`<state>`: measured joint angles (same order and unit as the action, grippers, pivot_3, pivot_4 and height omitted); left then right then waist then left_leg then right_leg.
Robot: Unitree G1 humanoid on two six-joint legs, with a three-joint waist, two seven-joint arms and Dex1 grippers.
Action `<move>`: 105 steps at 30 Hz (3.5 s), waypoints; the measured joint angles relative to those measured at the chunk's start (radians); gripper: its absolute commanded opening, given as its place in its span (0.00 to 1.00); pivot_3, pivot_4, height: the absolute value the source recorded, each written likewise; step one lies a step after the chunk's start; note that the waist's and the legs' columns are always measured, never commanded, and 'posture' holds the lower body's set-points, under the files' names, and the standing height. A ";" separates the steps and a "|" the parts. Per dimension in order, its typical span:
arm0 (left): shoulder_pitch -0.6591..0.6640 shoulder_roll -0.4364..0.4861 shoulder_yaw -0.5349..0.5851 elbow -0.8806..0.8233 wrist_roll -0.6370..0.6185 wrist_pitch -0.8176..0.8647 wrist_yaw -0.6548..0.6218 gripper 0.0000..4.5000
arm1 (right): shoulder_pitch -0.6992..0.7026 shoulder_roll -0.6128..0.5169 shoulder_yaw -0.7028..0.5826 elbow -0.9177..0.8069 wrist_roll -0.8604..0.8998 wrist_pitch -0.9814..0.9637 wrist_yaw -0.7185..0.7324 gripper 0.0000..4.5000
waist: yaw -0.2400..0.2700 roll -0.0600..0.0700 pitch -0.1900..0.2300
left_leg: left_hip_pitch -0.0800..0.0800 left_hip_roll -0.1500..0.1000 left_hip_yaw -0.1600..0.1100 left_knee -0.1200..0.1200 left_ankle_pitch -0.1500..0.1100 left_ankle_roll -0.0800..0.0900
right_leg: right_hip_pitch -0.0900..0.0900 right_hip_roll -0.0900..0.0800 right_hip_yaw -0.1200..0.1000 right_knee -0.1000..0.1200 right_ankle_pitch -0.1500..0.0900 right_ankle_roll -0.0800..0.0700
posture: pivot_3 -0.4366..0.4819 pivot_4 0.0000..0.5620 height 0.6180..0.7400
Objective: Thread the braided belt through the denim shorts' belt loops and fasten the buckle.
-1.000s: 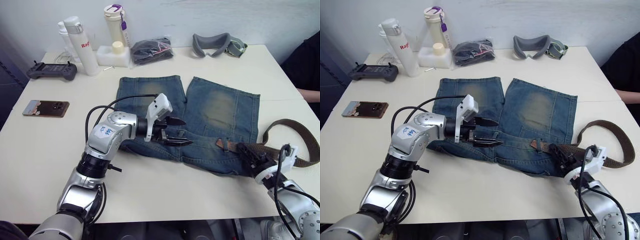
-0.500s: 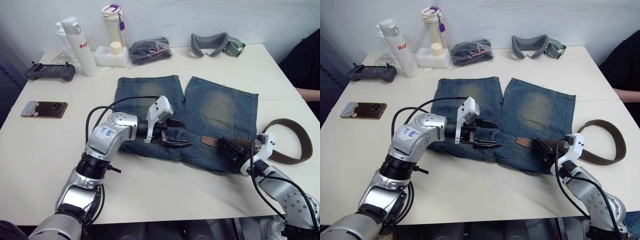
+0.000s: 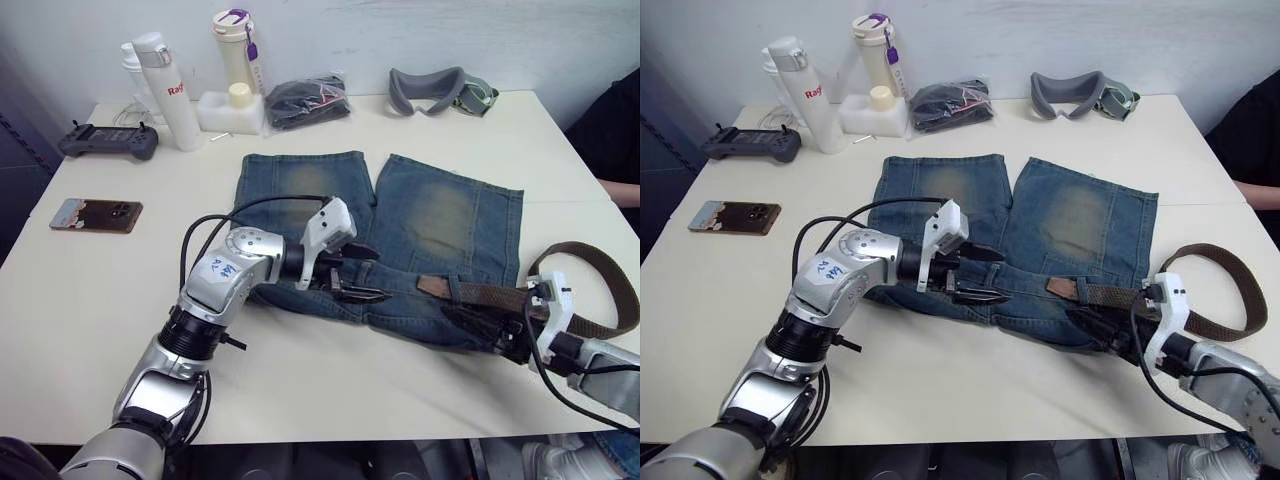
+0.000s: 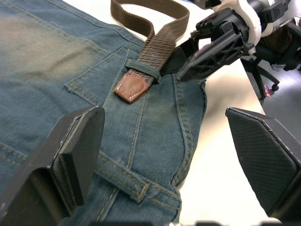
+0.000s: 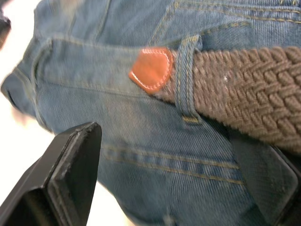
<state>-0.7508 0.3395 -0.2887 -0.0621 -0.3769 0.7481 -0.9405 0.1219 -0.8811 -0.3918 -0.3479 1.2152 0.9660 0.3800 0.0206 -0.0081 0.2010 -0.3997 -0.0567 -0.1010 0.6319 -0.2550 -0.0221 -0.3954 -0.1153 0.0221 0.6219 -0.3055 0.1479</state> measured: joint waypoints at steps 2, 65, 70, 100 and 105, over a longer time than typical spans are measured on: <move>0.000 -0.001 -0.005 0.004 0.003 -0.008 -0.001 1.00 | 0.000 -0.055 -0.002 0.004 -0.018 0.024 0.067 0.99 | 0.002 0.000 0.000 | -0.001 0.000 0.000 0.000 0.000 0.000 | 0.000 0.000 0.000 0.000 0.000 0.000 | 0.48 0.27 1.00; -0.524 -0.381 -0.392 1.157 1.002 -1.329 0.541 1.00 | 0.097 0.045 0.193 -0.309 -0.813 -0.264 0.218 0.99 | 0.019 -0.007 0.003 | -0.003 -0.001 0.000 0.007 -0.002 0.003 | 0.002 0.000 -0.001 -0.004 0.004 0.006 | 0.48 0.27 1.00; -0.516 -0.376 -0.400 1.173 1.026 -1.352 0.579 0.72 | 0.095 0.054 0.193 -0.308 -0.820 -0.253 0.218 1.00 | 0.028 -0.007 0.003 | -0.003 -0.002 0.001 0.007 -0.002 0.003 | 0.002 0.000 -0.001 -0.004 0.004 0.007 | 0.48 0.27 1.00; -0.380 -0.158 -0.297 0.780 0.894 -1.283 0.281 0.00 | -0.044 0.073 0.256 -0.205 -0.828 -0.134 0.200 0.03 | 0.003 -0.007 0.002 | -0.003 -0.001 0.001 0.009 -0.002 0.003 | 0.002 0.000 0.000 -0.001 0.004 0.006 | 0.48 0.27 1.00; -0.337 -0.061 -0.254 0.607 0.781 -1.157 0.090 0.00 | -0.065 0.074 0.279 -0.201 -0.827 -0.134 0.199 0.03 | -0.007 -0.006 0.002 | -0.003 0.000 0.001 0.009 -0.002 0.003 | 0.001 0.001 0.000 0.000 0.004 0.005 | 0.48 0.27 1.00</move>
<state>-1.0881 0.2790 -0.5429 0.5451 0.4038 -0.4084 -0.8503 0.0574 -0.8067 -0.1129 -0.5491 0.3881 0.8318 0.5786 0.0139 -0.0145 0.2031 -0.4024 -0.0571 -0.1002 0.6408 -0.2571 -0.0190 -0.3942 -0.1145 0.0222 0.6219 -0.3020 0.1534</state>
